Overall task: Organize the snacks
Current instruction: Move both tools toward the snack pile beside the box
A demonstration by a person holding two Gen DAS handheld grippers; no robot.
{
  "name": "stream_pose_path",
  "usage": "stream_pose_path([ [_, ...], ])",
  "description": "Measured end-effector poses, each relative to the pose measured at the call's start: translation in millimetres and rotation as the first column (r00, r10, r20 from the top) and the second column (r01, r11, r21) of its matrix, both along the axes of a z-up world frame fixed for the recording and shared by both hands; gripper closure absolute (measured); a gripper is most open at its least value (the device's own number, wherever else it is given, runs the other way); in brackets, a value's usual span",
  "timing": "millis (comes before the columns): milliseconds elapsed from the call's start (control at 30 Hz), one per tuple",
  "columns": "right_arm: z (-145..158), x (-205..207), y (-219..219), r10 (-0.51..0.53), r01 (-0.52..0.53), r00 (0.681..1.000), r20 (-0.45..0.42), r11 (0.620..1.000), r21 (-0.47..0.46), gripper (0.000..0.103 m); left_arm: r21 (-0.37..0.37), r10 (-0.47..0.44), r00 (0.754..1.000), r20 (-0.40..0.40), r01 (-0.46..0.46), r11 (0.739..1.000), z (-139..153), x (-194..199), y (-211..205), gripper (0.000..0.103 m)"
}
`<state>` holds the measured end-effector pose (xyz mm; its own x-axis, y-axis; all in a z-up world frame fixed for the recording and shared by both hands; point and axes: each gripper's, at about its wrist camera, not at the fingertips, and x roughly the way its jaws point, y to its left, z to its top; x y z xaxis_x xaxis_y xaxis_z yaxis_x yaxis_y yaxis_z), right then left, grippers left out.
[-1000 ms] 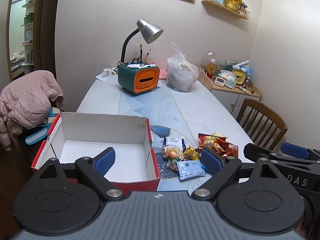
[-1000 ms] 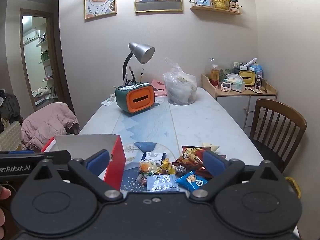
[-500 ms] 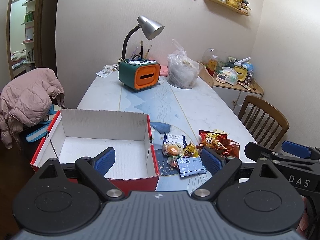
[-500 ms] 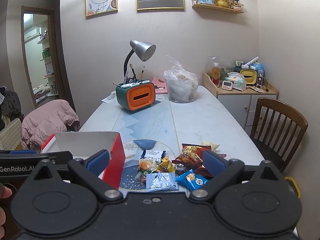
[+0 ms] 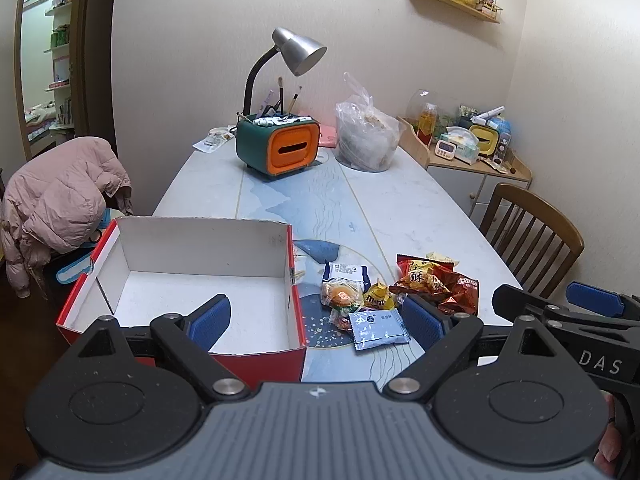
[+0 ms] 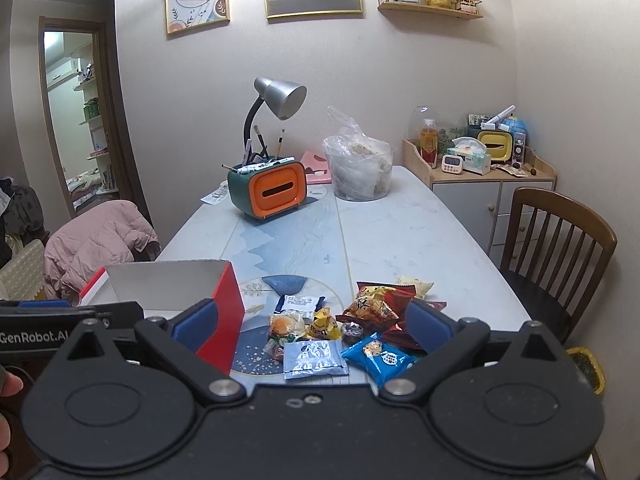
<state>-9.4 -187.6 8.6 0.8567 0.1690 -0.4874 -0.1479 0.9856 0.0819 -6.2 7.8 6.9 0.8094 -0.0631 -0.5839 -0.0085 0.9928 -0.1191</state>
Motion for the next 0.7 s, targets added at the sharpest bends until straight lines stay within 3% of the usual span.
stream_pose_path([
  [333,-7,15,-26,0.007,-0.007,1.0,-0.003,1.0,0.001,0.004,0.018,0.037,0.998,-0.051,-0.036,0.999,-10,21,-25,0.01],
  [700,-34,55,-78,-0.026,0.028,0.996,-0.082,0.999,0.026,0.013,0.029,0.051,0.989,-0.141,-0.047,0.998,-29,56,-59,0.01],
])
